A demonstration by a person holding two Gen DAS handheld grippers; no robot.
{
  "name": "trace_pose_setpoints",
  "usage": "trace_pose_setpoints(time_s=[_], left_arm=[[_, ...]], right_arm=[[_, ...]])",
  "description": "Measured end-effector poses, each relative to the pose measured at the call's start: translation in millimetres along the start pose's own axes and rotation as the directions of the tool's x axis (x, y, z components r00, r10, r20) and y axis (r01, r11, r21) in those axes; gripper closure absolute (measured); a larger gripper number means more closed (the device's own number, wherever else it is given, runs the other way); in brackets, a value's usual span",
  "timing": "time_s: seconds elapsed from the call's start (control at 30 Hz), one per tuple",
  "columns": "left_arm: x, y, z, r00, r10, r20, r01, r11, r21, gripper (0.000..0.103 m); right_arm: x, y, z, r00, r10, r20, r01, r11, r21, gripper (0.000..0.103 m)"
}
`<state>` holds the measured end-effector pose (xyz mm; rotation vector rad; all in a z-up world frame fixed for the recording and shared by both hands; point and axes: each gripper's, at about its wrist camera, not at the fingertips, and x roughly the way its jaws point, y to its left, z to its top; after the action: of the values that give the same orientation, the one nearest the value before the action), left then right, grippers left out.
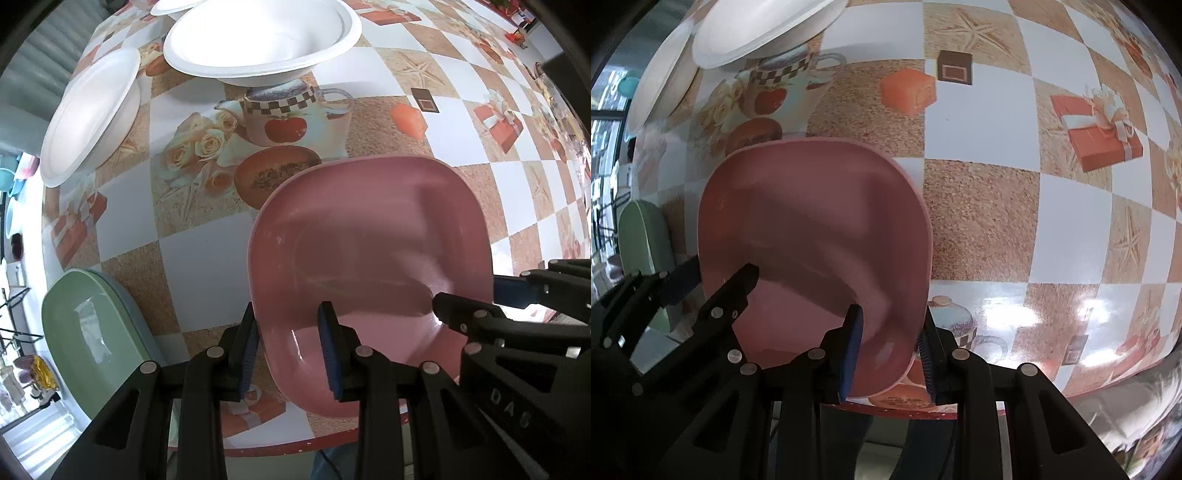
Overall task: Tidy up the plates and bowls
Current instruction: 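Lift the pink plate with both tools and carry it back across the table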
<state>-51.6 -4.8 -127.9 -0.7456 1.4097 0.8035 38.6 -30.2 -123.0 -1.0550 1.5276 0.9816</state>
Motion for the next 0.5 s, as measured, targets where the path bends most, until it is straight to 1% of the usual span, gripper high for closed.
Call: trace_pose_setpoints(time_s=[0.07, 0.17, 0.2, 0.23, 0.33, 0.43, 0.5], left_arm=[[-1, 1, -5, 1.000, 0.001, 0.003, -0.001, 1.000, 0.002, 0.070], [4, 6, -7, 1.000, 0.002, 0.002, -0.002, 1.000, 0.004, 0.070], [4, 4, -6, 1.000, 0.000, 0.001, 0.000, 1.000, 0.004, 0.070], [4, 2, -5, 1.000, -0.002, -0.001, 0.002, 1.000, 0.005, 0.070], [6, -1, -3, 1.000, -0.013, -0.004, 0.013, 1.000, 0.012, 0.070], [6, -11, -2, 1.000, -0.012, 0.002, 0.011, 0.999, 0.031, 0.070], [6, -14, -2, 1.000, -0.014, 0.005, 0.014, 1.000, 0.026, 0.070]], right_arm=[[1, -10, 6, 1.000, -0.004, 0.001, 0.004, 1.000, 0.005, 0.072], [-1, -11, 11, 1.000, -0.024, 0.000, 0.024, 1.000, 0.002, 0.072], [0, -21, 8, 1.000, -0.029, 0.000, 0.029, 1.000, 0.006, 0.072], [0, -20, 8, 0.999, -0.033, 0.000, 0.033, 0.999, 0.010, 0.072], [-1, -34, 10, 0.999, -0.051, 0.001, 0.051, 0.998, 0.025, 0.072], [-3, -47, 12, 0.999, -0.050, -0.002, 0.050, 0.998, 0.048, 0.072], [-3, -52, 13, 0.999, -0.047, -0.005, 0.047, 0.998, 0.051, 0.072]])
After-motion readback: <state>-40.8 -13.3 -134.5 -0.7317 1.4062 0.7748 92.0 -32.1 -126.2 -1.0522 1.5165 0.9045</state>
